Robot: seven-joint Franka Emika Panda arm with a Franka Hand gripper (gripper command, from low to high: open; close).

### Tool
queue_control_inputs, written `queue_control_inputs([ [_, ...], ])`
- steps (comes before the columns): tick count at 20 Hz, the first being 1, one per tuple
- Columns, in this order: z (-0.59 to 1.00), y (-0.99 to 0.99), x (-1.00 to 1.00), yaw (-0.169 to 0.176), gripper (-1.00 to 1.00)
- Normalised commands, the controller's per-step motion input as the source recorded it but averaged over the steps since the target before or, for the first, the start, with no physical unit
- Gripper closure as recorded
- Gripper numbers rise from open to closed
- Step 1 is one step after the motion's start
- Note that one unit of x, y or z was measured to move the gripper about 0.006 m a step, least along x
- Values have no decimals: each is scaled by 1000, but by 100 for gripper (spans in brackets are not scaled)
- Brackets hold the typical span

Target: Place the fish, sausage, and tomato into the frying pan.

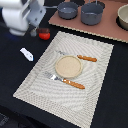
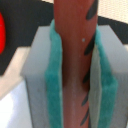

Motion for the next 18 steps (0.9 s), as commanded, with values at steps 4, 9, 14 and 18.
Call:
queue_control_inputs([
  [4, 369, 1000, 329, 0, 100],
  [9, 153, 1000, 284, 0, 100],
  [14, 0, 1000, 205, 0, 100],
  [18, -4, 989, 115, 0, 100],
])
